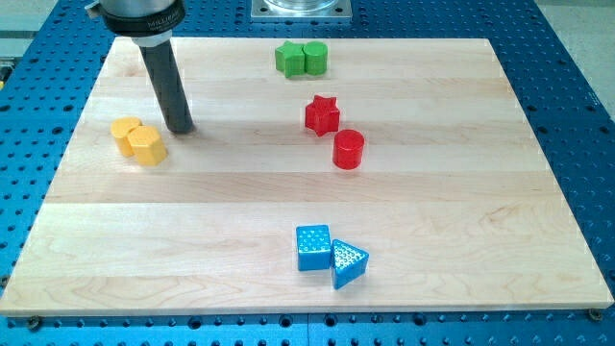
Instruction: Place the yellow blocks to the top of the blue blocks
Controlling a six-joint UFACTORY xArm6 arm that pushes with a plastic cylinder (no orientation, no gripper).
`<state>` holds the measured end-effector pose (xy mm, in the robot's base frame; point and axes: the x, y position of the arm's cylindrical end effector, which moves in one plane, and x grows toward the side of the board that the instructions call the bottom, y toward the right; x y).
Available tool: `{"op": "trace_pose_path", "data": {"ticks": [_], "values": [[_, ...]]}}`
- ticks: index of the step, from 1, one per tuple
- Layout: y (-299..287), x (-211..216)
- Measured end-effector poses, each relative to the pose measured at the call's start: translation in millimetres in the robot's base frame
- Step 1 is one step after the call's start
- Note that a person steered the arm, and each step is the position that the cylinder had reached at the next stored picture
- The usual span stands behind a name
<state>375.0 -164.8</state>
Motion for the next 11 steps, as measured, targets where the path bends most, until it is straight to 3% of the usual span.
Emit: {"op": "trace_pose_path", "data": {"ticks": [3,8,9,10,11], "values": [[1,-8],[81,-8],[72,-23],[-8,-56],[-93,-49]]}}
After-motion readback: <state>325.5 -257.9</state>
